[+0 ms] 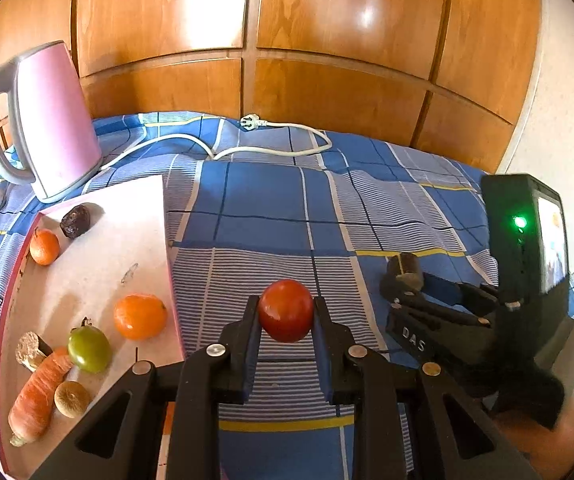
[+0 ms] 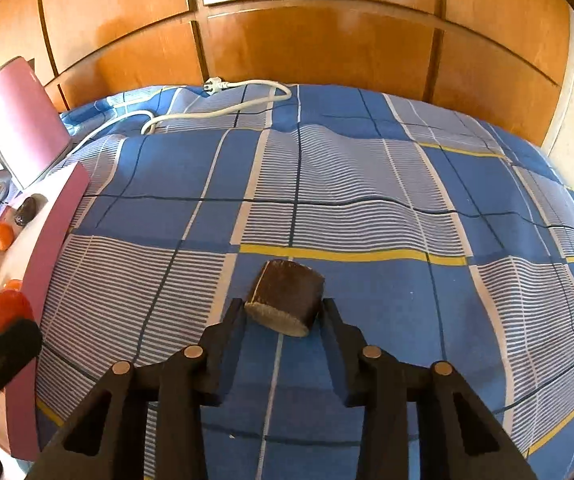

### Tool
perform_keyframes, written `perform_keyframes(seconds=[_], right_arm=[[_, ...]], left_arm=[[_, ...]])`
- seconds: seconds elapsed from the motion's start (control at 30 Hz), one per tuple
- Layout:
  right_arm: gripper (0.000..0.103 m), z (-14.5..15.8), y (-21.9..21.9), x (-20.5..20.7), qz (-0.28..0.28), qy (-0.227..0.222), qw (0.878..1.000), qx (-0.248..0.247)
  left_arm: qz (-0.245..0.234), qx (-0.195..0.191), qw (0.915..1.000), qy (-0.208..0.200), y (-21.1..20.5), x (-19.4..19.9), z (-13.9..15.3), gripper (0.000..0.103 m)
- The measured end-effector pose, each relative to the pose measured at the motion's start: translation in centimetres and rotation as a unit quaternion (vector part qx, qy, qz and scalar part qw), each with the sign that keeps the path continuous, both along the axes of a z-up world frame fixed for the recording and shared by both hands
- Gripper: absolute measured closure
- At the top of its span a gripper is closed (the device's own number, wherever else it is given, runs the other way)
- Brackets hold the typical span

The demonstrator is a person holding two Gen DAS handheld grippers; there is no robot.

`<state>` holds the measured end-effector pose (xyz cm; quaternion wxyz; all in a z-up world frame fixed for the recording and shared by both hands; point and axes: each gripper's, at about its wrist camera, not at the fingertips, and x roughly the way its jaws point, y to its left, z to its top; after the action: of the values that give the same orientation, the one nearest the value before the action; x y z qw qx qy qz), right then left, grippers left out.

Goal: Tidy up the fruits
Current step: 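Carry the tomato and cylinder into the tray and open both grippers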

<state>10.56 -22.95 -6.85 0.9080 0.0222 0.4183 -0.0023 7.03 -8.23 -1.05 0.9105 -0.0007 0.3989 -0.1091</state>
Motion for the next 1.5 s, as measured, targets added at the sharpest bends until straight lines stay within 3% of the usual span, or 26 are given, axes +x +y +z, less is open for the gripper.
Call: perform_keyframes(seconds=[0.47, 0.9, 1.2, 1.5], right_arm=[[0.065, 0.5, -0.3, -2.4, 0.001, 0.006, 0.999, 0.046], [0.065, 2.9, 2.9, -3.9, 0.05, -0.013, 0.997, 0.057], [0.065, 4.5, 6.5, -3.6, 0.11, -0.016, 0.992, 0.057], [0.065, 6.1, 13.0, -1.5, 0.198, -0.009, 0.977, 0.075]], left_arm=[[0.006, -0.005, 0.9999, -0.015, 0.9, -1.0, 1.0, 0.079], [0.028, -0.012, 0.9992, -0.024, 3.1, -1.7, 1.8, 0.079], [0.095, -0.033, 0.9943, -0.036, 9.4, -1.0, 3.1, 0.079], [0.172, -0.036, 0.9839, -0.031, 16.7, 0.5, 2.8, 0.078]])
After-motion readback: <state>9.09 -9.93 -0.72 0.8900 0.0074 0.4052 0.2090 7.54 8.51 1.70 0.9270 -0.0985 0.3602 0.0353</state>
